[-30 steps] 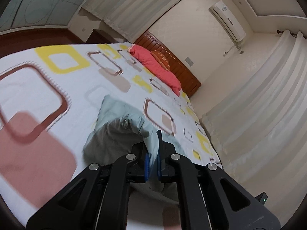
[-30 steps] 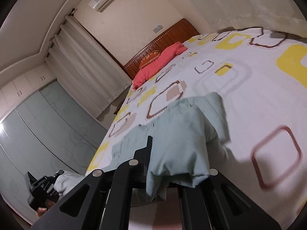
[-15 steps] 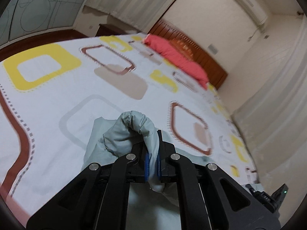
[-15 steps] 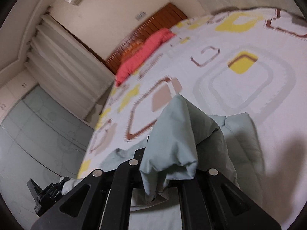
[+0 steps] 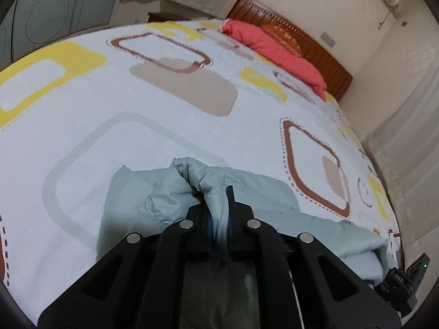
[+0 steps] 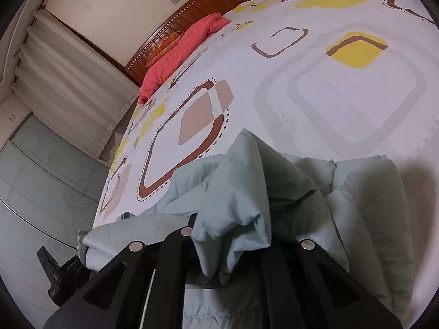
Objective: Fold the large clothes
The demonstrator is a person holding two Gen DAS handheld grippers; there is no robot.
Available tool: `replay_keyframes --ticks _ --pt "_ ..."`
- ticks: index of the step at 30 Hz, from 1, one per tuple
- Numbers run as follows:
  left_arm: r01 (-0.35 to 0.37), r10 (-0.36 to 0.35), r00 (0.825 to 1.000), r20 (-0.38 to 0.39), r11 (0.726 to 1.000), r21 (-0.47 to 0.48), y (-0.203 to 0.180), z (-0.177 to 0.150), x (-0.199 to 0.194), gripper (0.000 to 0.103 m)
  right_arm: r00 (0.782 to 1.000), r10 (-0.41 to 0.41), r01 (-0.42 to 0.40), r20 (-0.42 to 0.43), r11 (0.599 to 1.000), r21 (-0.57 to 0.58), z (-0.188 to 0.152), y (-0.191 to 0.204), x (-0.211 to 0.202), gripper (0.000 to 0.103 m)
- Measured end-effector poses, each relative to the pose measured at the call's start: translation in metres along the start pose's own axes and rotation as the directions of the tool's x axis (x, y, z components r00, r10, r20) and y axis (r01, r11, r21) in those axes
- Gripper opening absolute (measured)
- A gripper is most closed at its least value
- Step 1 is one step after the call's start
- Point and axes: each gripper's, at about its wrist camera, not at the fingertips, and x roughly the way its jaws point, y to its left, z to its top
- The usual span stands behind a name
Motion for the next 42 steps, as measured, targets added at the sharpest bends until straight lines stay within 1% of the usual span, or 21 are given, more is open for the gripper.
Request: replay_keyframes --ticks 1,2,4,5,6,7,10,13,15,16,20,25,27,28,29,30,32,35,38,40,42 --pt "0.006 -0.006 1.000 -0.012 1.000 -0.010 0.001 0.001 0.000 0.010 1.000 0.002 -0.002 -0.002 1.000 0.003 0.001 0.001 -0.002 0.015" --pt "0.010 -0.010 1.000 -0.012 1.000 -0.015 0.001 0.002 0.000 0.015 1.000 0.007 -0.007 0.003 1.000 0.003 0.002 0.002 -0.004 0.022" --pt "0.026 -0.026 1.000 0.000 0.999 -0.023 0.001 0.004 -0.012 0.038 1.000 0.019 -0.018 0.023 1.000 -0.004 0.003 0.006 -0.014 0.044" --pt "0.029 -0.029 1.000 0.013 0.999 -0.024 0.000 0.005 -0.018 0.060 0.999 0.023 -0.022 0.039 1.000 -0.008 0.003 0.007 -0.019 0.063" --pt "0.025 -0.024 0.999 0.037 0.999 -0.026 -0.001 0.005 -0.027 0.065 0.997 0.024 -0.023 0.070 1.000 -0.012 0.002 0.010 -0.029 0.069" --pt "0.026 -0.024 0.997 0.069 0.999 -0.023 -0.001 0.005 -0.039 0.065 0.995 0.025 -0.023 0.097 1.000 -0.019 0.001 0.012 -0.037 0.069" --pt "0.049 -0.048 0.994 0.102 0.999 -0.006 -0.005 0.001 -0.063 0.067 0.995 0.033 -0.029 0.096 0.999 -0.044 -0.002 0.018 -0.047 0.069" --pt "0.057 -0.058 0.995 0.085 0.998 0.022 -0.009 -0.008 -0.070 0.067 0.997 0.006 0.000 0.071 0.997 -0.082 -0.009 0.027 -0.045 0.069" --pt "0.044 -0.049 0.997 0.068 0.997 0.063 -0.014 -0.012 -0.067 0.067 0.998 -0.024 0.031 0.053 0.991 -0.130 -0.014 0.035 -0.037 0.069" --pt "0.018 -0.024 0.998 0.065 0.995 0.093 -0.017 -0.014 -0.062 0.067 0.998 -0.044 0.050 0.048 0.987 -0.153 -0.016 0.039 -0.033 0.069" --pt "-0.017 0.008 0.998 0.067 0.992 0.123 -0.022 -0.007 -0.045 0.067 0.995 -0.101 0.103 0.022 0.965 -0.240 -0.013 0.060 -0.009 0.068" --pt "-0.055 0.047 0.997 0.053 0.986 0.156 -0.029 0.006 -0.015 0.067 0.982 -0.185 0.180 0.021 0.910 -0.373 -0.004 0.084 0.026 0.068" --pt "-0.074 0.070 0.997 0.028 0.988 0.139 -0.024 0.006 -0.001 0.067 0.975 -0.224 0.209 0.009 0.891 -0.403 -0.004 0.084 0.040 0.068" --pt "-0.080 0.080 0.997 0.006 0.990 0.114 -0.018 0.006 0.008 0.067 0.969 -0.246 0.224 0.000 0.885 -0.409 -0.004 0.082 0.047 0.068" --pt "-0.081 0.082 0.997 -0.006 0.992 0.096 -0.014 0.006 0.014 0.067 0.960 -0.279 0.242 -0.033 0.879 -0.410 -0.006 0.074 0.060 0.068" --pt "-0.080 0.081 0.997 -0.014 0.993 0.082 -0.009 0.004 0.019 0.067 0.957 -0.286 0.241 -0.053 0.882 -0.405 -0.007 0.070 0.066 0.069" --pt "-0.071 0.072 0.997 -0.015 0.995 0.070 -0.004 0.002 0.027 0.067 0.962 -0.263 0.218 -0.067 0.897 -0.385 -0.009 0.060 0.072 0.069" --pt "-0.083 0.084 0.996 -0.018 0.994 0.077 -0.004 0.000 0.030 0.067 0.962 -0.265 0.222 -0.061 0.894 -0.389 -0.010 0.061 0.072 0.069" --pt "-0.072 0.073 0.997 -0.014 0.995 0.073 -0.003 0.000 0.017 0.067 0.968 -0.248 0.214 -0.047 0.904 -0.369 -0.009 0.059 0.057 0.068" --pt "-0.051 0.051 0.999 0.007 0.998 0.043 0.004 0.001 0.000 0.067 0.973 -0.231 0.208 -0.024 0.914 -0.348 -0.007 0.057 0.042 0.069" --pt "-0.036 0.036 0.999 0.027 0.999 0.015 0.012 0.000 -0.013 0.067 0.968 -0.249 0.242 0.024 0.908 -0.341 -0.004 0.052 0.023 0.069"
